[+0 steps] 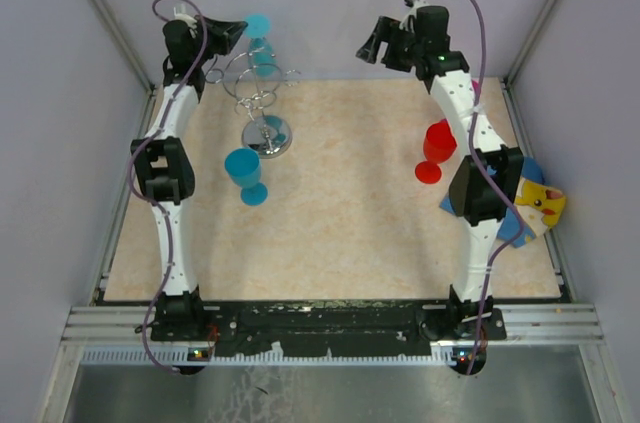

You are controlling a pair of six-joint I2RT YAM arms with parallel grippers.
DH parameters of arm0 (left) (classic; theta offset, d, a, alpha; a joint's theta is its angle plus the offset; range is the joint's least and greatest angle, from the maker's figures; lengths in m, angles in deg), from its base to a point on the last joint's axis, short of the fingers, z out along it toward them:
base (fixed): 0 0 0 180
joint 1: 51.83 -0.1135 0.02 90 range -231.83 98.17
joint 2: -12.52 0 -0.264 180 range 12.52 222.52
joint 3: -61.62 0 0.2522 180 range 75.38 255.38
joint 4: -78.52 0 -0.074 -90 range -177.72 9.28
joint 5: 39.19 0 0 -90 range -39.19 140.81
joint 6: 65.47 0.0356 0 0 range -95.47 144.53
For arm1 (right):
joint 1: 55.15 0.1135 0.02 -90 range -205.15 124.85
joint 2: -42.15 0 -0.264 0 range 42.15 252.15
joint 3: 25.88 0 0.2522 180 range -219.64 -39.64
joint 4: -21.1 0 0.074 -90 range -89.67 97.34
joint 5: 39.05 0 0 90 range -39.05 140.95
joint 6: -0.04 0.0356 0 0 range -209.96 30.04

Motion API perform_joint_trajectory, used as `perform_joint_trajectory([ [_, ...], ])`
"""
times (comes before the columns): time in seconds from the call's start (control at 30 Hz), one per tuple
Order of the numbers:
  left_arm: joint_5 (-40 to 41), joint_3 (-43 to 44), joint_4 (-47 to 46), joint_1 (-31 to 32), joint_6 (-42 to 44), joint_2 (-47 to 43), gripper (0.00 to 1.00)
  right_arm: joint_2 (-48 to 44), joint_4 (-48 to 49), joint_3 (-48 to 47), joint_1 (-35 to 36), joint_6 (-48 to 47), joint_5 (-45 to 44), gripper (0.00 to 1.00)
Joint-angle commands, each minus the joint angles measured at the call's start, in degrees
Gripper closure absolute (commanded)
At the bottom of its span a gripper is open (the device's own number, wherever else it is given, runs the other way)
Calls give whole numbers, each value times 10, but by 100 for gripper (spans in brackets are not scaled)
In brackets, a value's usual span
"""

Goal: Take the wine glass off the wine glass rack

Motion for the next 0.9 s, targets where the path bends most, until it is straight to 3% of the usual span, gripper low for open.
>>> perform_joint_trajectory([
  [0.0,40,4,-65,-10,-6,-4,94,-38,24,-3,-9,-5,9,20],
  [0.27,106,4,-59,-48,42,-33,95,-35,27,-2,-15,-3,13,20],
  [0.5,144,-40,11,-80,182,-125,96,-38,33,5,-15,0,17,20],
  [0.87,190,-145,60,-58,412,-316,100,-92,38,55,-15,-1,-28,20],
])
